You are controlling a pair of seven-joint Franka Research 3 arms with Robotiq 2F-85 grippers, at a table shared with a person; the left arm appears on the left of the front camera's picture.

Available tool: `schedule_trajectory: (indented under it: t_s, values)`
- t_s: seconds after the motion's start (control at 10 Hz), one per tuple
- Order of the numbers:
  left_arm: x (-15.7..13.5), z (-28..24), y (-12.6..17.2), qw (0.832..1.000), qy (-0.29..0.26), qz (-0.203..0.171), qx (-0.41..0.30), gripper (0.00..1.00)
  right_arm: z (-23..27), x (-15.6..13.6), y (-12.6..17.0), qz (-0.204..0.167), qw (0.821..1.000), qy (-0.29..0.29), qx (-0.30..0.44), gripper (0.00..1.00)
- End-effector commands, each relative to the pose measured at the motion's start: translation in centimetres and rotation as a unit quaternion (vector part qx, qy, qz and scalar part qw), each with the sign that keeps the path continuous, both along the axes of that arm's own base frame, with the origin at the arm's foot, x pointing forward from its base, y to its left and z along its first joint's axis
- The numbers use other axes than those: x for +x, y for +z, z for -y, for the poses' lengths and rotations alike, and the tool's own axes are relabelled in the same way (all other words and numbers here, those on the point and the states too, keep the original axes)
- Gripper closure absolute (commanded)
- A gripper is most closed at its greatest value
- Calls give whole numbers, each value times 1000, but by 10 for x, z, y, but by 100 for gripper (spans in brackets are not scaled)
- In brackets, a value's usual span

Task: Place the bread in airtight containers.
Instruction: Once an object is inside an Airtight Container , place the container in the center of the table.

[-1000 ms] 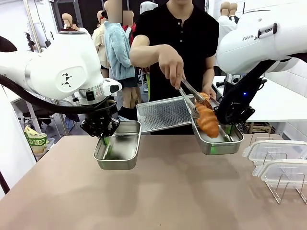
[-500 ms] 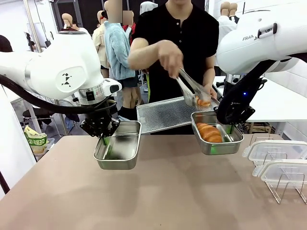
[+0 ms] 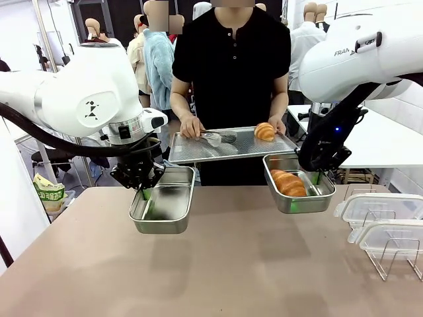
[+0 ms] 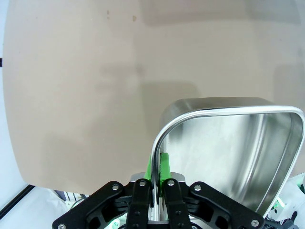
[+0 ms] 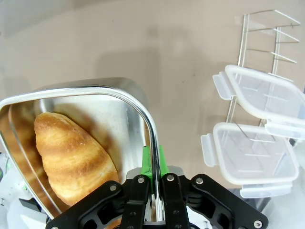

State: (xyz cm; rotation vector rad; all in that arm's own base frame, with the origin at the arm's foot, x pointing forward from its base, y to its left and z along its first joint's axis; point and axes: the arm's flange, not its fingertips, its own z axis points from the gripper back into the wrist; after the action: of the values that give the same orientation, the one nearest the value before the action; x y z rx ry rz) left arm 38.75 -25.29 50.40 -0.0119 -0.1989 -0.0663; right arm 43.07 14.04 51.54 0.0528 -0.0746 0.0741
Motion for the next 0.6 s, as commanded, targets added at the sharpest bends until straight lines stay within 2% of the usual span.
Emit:
schedule_trajectory:
  t_s: [0.0,0.5]
  values:
    - [1,-2,2,1000,0,3,1,100,1,-1,2,3,1000,-3,0,100]
    - [1,-2,2,1000,0,3,1,100,1,-1,2,3,1000,-3,0,100]
